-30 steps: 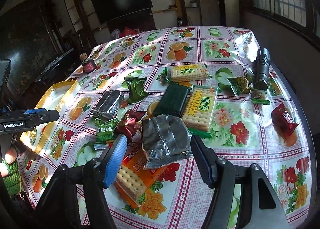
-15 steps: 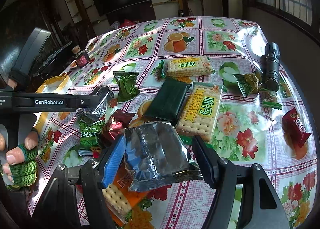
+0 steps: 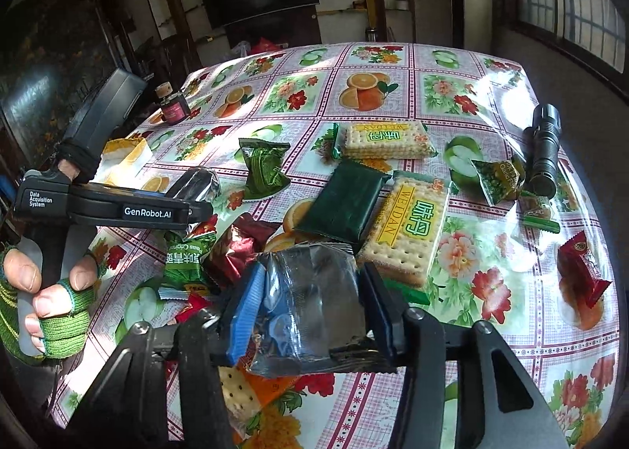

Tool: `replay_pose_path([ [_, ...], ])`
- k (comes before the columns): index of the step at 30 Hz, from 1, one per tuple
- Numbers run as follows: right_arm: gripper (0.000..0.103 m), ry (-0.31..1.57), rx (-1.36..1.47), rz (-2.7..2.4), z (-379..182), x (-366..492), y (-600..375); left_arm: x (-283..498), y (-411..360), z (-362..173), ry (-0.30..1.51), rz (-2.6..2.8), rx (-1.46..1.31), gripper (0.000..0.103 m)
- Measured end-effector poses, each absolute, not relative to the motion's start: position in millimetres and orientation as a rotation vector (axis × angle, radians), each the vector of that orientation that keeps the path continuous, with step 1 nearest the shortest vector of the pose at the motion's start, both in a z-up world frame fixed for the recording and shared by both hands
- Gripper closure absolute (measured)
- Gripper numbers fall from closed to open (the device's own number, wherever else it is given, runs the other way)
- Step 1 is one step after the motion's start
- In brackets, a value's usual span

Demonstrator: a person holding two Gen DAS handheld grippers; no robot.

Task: Organize snacks
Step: 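Grasp a silver foil bag with the left gripper while the right gripper grasps another, then carry both silver foil bags into the yellow tray and open both grippers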

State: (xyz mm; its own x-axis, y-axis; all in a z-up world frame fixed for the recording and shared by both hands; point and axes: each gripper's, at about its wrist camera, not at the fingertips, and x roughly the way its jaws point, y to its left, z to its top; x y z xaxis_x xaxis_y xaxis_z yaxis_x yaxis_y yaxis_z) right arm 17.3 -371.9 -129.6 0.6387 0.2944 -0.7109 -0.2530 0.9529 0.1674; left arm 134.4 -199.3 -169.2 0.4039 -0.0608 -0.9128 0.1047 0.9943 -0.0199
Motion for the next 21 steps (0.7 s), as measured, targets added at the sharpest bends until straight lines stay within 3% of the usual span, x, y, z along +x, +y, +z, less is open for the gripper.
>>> replay_pose_path([
  [1,0.092,0.818,0.059,0.318,-125.8,15.2,-372.1,128.7,-196.1,-165.1,1.138,-0.100,0.043,0.041],
  [4,0.093,0.848,0.029,0.306,-124.5,15.2,-367.2,115.8,-188.1,-157.2,1.127,-0.101,0.021,0.041],
  [5,0.087,0.845,0.025,0.300,-125.6,15.0,-366.3,111.2,-183.5,-154.9,1.122,-0.099,0.015,0.041],
  [6,0.067,0.854,0.029,0.299,-127.5,15.4,-366.0,106.7,-180.7,-152.7,1.117,-0.094,0.010,0.041],
  [8,0.037,0.849,0.045,0.299,-129.2,14.3,-365.5,100.2,-175.1,-148.9,1.112,-0.091,-0.004,0.041],
  [16,0.036,0.877,-0.043,0.312,-135.3,20.0,-326.6,82.3,-157.3,-140.0,1.088,-0.067,-0.026,0.041],
  [21,0.044,0.875,-0.179,0.241,-143.8,17.9,-311.7,69.0,-145.9,-132.7,1.065,-0.049,-0.022,0.041],
])
